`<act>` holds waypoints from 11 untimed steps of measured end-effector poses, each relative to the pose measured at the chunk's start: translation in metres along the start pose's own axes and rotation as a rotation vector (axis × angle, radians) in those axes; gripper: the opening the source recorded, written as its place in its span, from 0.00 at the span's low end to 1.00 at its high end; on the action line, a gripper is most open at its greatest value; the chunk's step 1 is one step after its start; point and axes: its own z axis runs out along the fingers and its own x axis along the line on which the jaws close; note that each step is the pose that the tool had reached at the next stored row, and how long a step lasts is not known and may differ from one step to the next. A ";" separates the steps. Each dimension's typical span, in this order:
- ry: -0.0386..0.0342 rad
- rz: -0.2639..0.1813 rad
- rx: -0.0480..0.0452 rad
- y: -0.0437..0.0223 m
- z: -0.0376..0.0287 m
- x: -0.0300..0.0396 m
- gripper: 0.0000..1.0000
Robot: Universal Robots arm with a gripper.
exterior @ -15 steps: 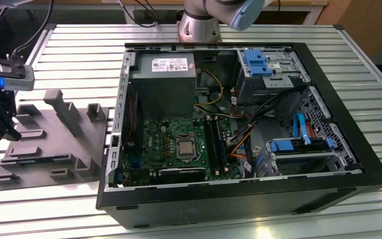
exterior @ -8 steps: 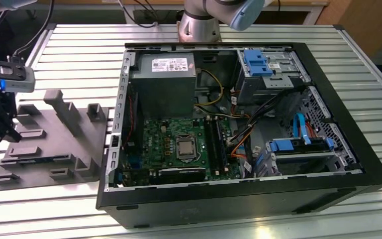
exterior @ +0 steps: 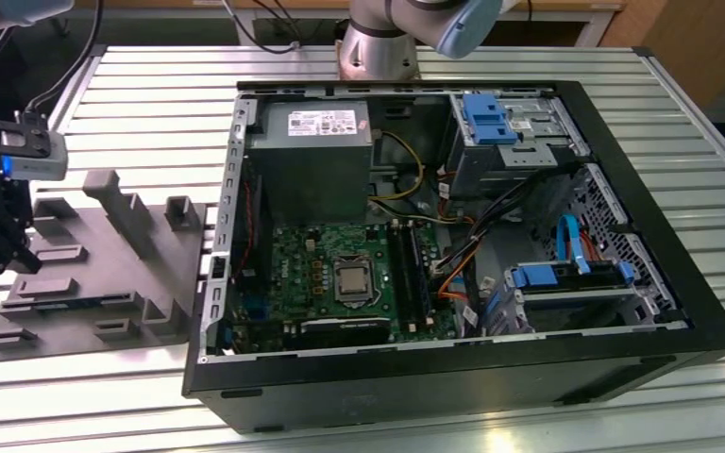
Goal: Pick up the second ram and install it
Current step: 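Pick up the second ram and move it above second insertion slot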
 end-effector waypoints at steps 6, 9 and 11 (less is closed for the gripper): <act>0.0000 -0.001 0.0000 -0.0005 0.0028 0.0027 0.11; 0.0001 -0.002 0.0000 -0.0007 0.0044 0.0040 0.11; 0.0002 -0.003 0.0000 -0.0009 0.0053 0.0052 0.11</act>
